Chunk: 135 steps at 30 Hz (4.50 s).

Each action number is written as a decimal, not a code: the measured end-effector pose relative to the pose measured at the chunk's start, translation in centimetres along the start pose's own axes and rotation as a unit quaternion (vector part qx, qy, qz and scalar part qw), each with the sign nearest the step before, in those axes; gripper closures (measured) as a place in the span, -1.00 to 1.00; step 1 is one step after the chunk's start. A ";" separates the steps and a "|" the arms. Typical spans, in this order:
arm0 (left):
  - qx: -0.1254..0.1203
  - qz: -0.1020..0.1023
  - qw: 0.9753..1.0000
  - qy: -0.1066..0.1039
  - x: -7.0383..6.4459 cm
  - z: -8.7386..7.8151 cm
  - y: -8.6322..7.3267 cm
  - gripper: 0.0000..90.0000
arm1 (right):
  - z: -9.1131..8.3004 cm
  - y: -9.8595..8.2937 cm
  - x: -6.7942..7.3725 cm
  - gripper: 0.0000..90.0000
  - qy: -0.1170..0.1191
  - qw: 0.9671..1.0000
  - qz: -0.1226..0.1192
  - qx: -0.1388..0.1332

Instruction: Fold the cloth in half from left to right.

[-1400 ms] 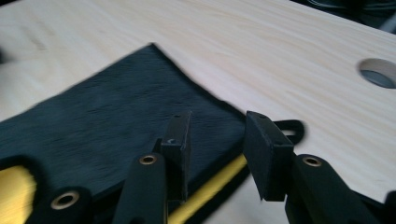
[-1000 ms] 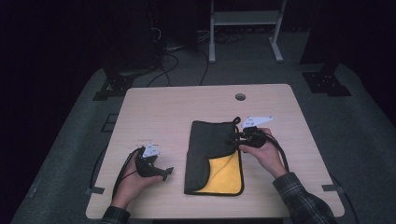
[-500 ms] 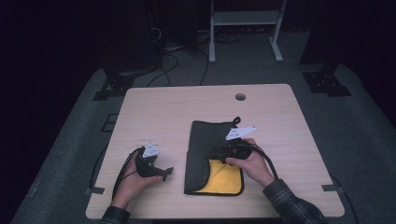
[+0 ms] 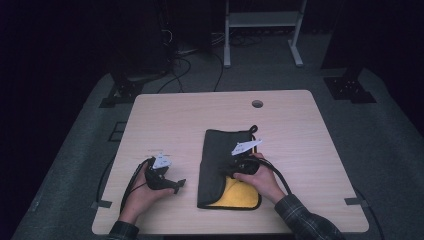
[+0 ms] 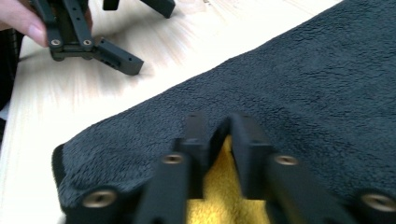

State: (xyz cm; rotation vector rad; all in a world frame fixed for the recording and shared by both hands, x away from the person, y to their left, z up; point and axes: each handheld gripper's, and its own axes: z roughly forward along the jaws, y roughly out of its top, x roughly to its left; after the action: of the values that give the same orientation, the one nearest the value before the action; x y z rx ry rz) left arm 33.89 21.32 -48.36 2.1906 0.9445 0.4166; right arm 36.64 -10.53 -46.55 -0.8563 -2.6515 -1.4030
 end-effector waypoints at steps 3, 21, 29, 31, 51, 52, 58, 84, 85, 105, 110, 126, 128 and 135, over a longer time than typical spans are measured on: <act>0.000 0.000 1.000 0.000 0.0 0.0 0.0 -1.00 | -0.3 0.0 0.1 0.90 0.010 1.000 0.001 -0.003; 0.000 0.000 1.000 0.000 0.0 0.0 0.0 -1.00 | -6.8 -2.6 2.9 0.91 -0.009 1.000 -0.006 -0.026; 0.000 0.000 1.000 0.000 0.0 0.0 0.0 -1.00 | -9.4 -4.6 4.7 0.91 -0.029 0.999 -0.021 -0.024; 0.000 0.000 1.000 0.000 0.0 0.0 0.0 -1.00 | -9.6 -5.5 4.9 0.91 -0.039 0.999 -0.020 -0.011; -0.002 -0.001 1.000 0.001 0.0 0.0 0.0 -1.00 | -10.8 -7.2 1.9 0.54 -0.098 0.995 0.018 -0.017; -0.002 -0.001 1.000 0.001 0.0 0.0 0.0 -1.00 | -10.5 -6.8 1.0 0.53 -0.108 0.994 0.025 -0.018; 0.000 0.001 1.000 0.001 0.0 0.0 0.0 -1.00 | -8.4 -5.2 -2.9 0.50 -0.146 0.988 0.049 -0.017; -0.010 0.002 1.000 -0.004 -0.3 -0.2 0.0 -0.86 | -5.9 -3.6 -6.6 0.59 -0.189 0.979 0.069 -0.016; -0.013 -0.002 1.000 -0.009 -0.4 -0.3 0.1 -0.80 | -6.2 -3.7 -6.5 0.55 -0.186 0.979 0.074 -0.023; -0.026 0.050 0.995 -0.083 -8.2 1.2 3.3 -0.55 | -8.8 -7.4 0.2 0.42 -0.109 0.994 0.014 0.007; -0.001 0.067 0.995 -0.071 -8.3 1.0 2.2 -0.53 | -9.0 -8.4 1.3 0.36 -0.104 0.994 0.002 0.024; 0.011 0.075 0.993 -0.094 -10.8 -1.3 0.2 -0.33 | -9.4 -9.7 3.7 0.33 -0.082 0.994 -0.042 0.064; 0.010 0.081 0.992 -0.097 -11.3 -1.6 0.0 -0.33 | -9.6 -10.0 3.8 0.33 -0.081 0.994 -0.043 0.065; -0.020 0.061 0.994 -0.093 -9.8 -1.6 1.4 -0.50 | -9.9 -8.9 2.1 0.20 -0.087 0.995 -0.033 0.031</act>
State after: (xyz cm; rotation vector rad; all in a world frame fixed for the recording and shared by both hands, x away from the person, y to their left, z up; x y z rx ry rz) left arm 27.05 14.19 -46.41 2.2131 0.6983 0.2799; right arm 28.31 -21.18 -46.84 -0.9333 -2.8600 -1.3090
